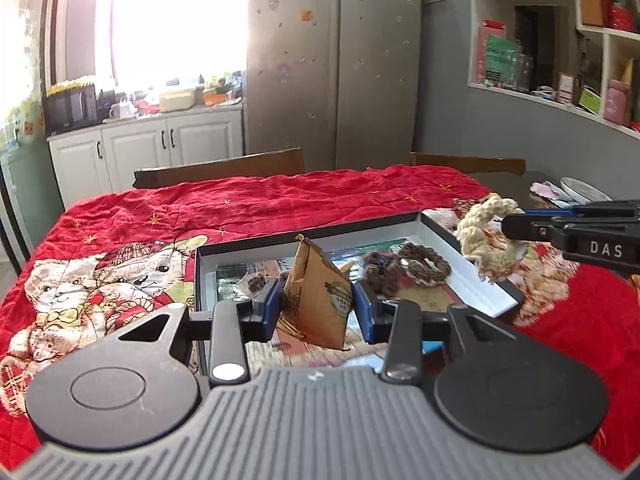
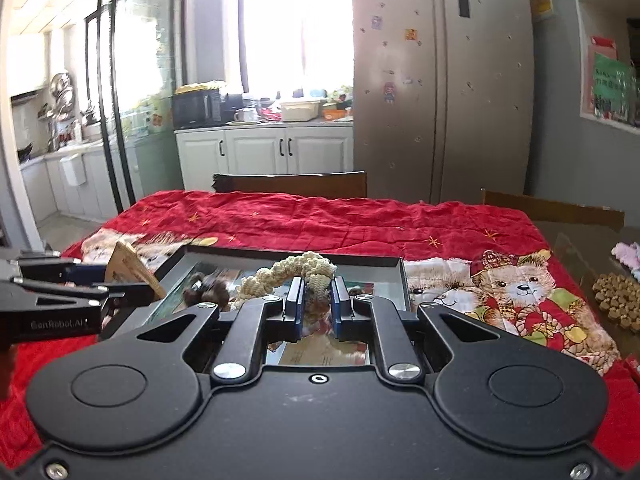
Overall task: Organize objects
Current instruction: 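Carry the paper pyramid into the tray with the left gripper while the right carries the cream ring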
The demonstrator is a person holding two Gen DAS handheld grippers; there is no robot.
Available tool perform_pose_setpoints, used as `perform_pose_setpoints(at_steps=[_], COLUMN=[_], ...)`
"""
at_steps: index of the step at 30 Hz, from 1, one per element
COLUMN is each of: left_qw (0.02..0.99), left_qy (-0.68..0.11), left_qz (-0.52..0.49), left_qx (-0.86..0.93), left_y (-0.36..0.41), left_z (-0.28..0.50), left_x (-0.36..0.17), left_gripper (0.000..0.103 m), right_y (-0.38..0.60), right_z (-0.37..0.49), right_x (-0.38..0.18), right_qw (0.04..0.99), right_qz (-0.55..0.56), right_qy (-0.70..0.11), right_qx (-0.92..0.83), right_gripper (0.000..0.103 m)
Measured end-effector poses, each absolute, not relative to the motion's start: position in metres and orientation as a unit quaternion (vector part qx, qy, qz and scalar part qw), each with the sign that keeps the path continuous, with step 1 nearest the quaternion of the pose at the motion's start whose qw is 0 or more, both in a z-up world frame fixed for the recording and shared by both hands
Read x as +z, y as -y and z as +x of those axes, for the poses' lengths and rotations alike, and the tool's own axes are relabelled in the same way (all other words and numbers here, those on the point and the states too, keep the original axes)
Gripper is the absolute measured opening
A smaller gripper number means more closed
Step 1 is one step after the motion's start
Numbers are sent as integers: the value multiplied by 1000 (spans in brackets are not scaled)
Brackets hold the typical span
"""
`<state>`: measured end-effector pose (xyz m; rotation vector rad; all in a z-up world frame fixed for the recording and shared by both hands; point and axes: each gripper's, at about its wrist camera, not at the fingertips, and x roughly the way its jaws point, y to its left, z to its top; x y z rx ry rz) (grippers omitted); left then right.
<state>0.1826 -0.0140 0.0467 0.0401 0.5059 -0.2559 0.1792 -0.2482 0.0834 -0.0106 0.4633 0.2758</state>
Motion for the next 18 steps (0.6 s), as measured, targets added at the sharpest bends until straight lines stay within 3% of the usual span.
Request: perform_pose_setpoints(at_steps=[18], left_qw=[951], left_qy=[-296], left_qz=[-9], left_qx=[-94], left_y=[30], left_z=[277], left_x=[26], left_gripper=[43], right_y=[255], right_z=[293], right_x=[37], right_qw=[952], right_qz=[53], right_qy=[-291], right_qx=[83], right_gripper=[13])
